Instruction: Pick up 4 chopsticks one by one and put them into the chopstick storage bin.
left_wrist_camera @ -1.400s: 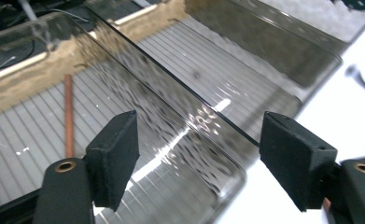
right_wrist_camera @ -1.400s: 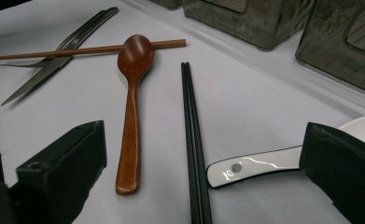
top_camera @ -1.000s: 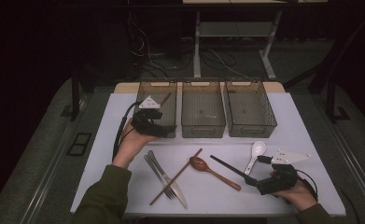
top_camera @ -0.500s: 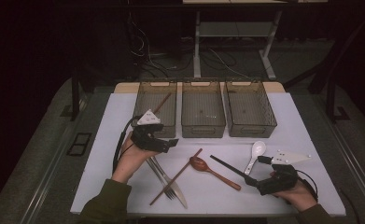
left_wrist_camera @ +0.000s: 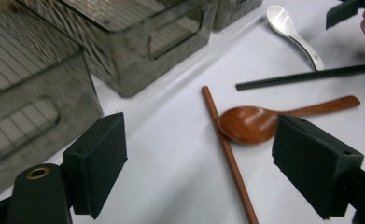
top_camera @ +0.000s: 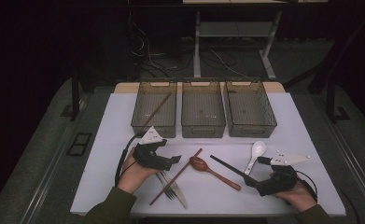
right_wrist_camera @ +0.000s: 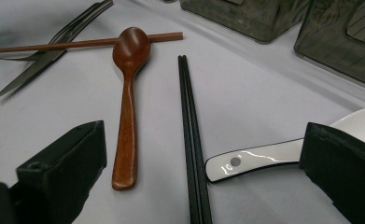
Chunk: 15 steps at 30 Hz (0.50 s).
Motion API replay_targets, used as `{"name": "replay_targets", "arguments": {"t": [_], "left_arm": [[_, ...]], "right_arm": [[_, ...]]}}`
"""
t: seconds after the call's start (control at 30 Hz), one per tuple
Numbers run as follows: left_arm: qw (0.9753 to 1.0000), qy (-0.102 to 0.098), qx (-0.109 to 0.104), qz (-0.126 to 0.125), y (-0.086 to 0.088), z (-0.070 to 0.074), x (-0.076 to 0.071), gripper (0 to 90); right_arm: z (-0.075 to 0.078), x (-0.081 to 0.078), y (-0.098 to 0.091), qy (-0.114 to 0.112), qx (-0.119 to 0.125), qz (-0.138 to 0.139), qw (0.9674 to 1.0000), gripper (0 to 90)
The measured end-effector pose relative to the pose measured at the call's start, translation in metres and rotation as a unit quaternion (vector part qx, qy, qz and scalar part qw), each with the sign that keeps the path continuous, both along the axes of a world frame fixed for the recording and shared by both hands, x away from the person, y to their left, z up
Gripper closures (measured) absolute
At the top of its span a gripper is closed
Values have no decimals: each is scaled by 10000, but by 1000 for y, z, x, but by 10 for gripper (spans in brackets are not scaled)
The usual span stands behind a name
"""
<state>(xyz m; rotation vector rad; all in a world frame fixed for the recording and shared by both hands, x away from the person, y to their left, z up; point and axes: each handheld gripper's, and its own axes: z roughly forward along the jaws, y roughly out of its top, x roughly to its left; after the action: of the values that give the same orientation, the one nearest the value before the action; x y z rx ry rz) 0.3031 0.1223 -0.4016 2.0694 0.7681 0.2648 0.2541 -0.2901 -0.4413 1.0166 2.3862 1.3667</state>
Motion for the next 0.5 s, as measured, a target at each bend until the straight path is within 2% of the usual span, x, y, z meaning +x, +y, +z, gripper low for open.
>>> {"name": "replay_targets", "arguments": {"t": [0.23,0.5], "left_arm": [[10000,61,7,-36,1,-10,-16,227],[9997,211,78,-136,-3,-22,-25,394]], "right_arm": [[0,0,-1,17,7,-42,10000,7],[-1,1,-3,16,-6,-69,10000,7]]}}
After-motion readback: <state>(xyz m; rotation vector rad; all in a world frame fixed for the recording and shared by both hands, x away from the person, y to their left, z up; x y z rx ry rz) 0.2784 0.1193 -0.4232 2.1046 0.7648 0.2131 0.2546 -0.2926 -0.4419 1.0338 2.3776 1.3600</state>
